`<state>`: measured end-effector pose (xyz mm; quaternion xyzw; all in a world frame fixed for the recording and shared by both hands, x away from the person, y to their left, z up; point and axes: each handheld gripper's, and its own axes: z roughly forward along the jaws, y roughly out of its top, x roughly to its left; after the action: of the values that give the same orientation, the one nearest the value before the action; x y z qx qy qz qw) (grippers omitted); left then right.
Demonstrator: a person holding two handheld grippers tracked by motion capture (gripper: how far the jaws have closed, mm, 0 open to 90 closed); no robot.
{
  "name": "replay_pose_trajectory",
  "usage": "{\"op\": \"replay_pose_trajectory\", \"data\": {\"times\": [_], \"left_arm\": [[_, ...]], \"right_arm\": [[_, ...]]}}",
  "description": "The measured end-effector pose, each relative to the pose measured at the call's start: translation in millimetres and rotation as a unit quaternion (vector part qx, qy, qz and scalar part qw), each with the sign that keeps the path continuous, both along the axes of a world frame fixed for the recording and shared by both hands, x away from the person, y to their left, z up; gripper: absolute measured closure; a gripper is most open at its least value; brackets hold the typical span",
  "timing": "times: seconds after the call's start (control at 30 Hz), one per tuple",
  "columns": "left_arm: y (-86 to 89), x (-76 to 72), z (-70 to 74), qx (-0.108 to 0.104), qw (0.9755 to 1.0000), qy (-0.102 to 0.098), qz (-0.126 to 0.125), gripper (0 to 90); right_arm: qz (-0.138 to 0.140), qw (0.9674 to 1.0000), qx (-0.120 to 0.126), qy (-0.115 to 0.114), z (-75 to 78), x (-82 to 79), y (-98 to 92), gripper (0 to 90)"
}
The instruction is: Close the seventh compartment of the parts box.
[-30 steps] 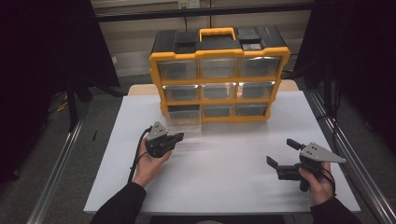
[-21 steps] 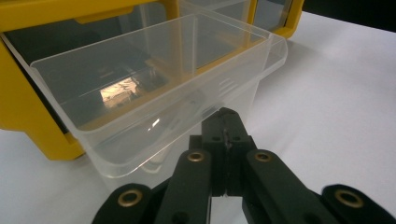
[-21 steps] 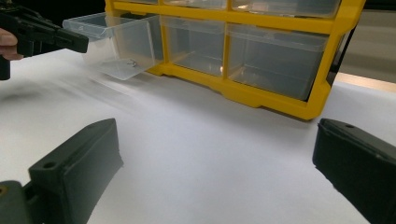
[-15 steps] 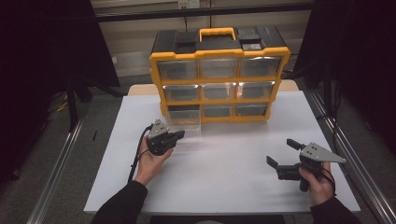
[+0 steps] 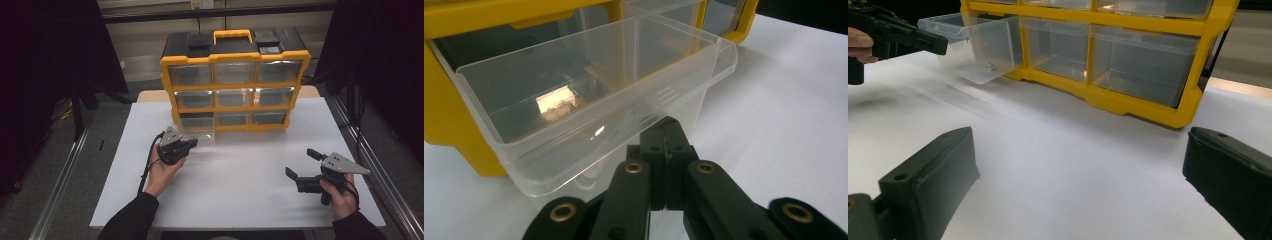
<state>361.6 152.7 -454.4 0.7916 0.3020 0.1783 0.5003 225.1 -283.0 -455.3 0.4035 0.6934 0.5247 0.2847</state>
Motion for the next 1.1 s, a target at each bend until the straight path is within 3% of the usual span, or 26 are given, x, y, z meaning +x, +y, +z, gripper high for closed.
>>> {"op": "replay_pose_trajectory", "data": {"times": [0.13,0.23,0.33,0.4,0.7,0.8,0.97,1.1], "left_arm": [[-0.3,1.5,-0.4,-0.009,1.0000,-0.001,-0.004,90.0],[-0.7,2.0,0.2,0.002,1.0000,-0.001,0.000,90.0],[-1.6,4.0,0.6,-0.008,1.0000,-0.003,-0.002,90.0],[-2.0,5.0,1.4,0.003,1.0000,-0.006,0.000,90.0],[-4.1,9.5,1.3,-0.011,0.9999,0.000,0.007,90.0],[-4.5,10.0,2.3,-0.001,1.0000,-0.003,0.009,90.0],[-5.7,11.1,1.8,-0.014,0.9998,-0.005,0.013,90.0],[-5.0,12.4,2.3,-0.005,0.9999,-0.005,0.015,90.0]], "right_arm": [[0.000,1.0000,0.000,0.000,0.0,0.0,0.1,0.7],[0.000,1.0000,0.001,-0.001,0.1,0.1,0.2,0.6],[0.000,1.0000,0.001,0.000,0.2,-0.1,-0.2,0.6],[0.001,1.0000,0.001,0.000,0.2,0.0,-0.1,0.6],[0.001,1.0000,0.001,0.001,0.0,0.2,0.0,0.5],[0.000,1.0000,0.002,0.000,0.0,0.2,0.0,0.5],[-0.001,1.0000,0.001,0.000,0.0,-0.1,-0.2,0.6],[0.000,1.0000,0.001,-0.001,0.0,0.1,0.1,0.6]]}}
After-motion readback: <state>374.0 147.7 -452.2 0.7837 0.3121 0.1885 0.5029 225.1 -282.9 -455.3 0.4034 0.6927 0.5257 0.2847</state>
